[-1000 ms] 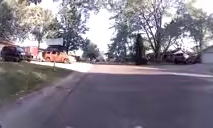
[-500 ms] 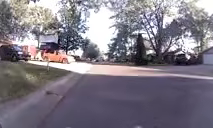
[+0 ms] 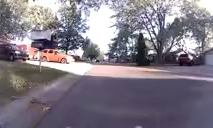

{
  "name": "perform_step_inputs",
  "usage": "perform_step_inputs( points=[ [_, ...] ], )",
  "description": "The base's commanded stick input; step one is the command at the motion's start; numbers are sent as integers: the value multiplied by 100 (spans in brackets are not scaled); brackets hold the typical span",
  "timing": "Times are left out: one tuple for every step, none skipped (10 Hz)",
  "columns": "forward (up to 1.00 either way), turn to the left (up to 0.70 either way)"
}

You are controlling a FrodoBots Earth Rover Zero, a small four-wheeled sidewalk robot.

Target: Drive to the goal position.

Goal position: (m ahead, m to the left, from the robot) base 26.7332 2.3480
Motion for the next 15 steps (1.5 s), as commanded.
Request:
perform_step_inputs(
  points=[
    [100, 0],
    [100, 0],
    [100, 0],
    [100, 0],
    [100, 0],
    [100, 0],
    [100, 0],
    [100, 0],
    [100, 0],
    [100, 0],
    [100, 0],
    [100, 0],
    [100, 0],
    [100, 0],
    [100, 0]
  ],
)
